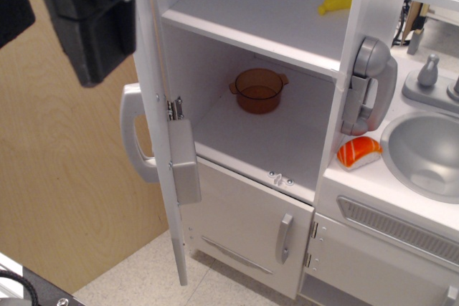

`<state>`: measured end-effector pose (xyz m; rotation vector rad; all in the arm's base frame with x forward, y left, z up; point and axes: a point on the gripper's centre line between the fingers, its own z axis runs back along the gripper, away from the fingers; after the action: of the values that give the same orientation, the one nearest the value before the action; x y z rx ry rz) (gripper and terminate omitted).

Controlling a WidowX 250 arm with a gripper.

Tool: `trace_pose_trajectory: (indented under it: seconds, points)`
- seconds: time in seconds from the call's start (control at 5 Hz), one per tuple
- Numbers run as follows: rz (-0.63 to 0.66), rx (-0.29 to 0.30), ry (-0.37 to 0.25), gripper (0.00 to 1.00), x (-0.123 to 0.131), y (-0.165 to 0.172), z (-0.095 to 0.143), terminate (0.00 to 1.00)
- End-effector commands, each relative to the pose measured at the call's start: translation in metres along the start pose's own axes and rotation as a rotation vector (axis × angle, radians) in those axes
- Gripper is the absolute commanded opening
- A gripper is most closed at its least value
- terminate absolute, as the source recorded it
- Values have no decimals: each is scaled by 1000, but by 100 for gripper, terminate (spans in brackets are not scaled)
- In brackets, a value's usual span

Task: Close fridge

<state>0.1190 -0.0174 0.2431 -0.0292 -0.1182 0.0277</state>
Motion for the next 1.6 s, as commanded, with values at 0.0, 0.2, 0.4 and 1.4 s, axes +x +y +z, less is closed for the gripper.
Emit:
trace_pose_trajectory:
  seconds: [0.0,0.2,0.4,1.4]
  points:
    - [0,0,0,100,0,0,0,0]
    - [46,56,6,100,13,31,-37,0]
    - [32,96,6,100,14,43,-69,0]
    - [72,135,28,100,30,58,-116,0]
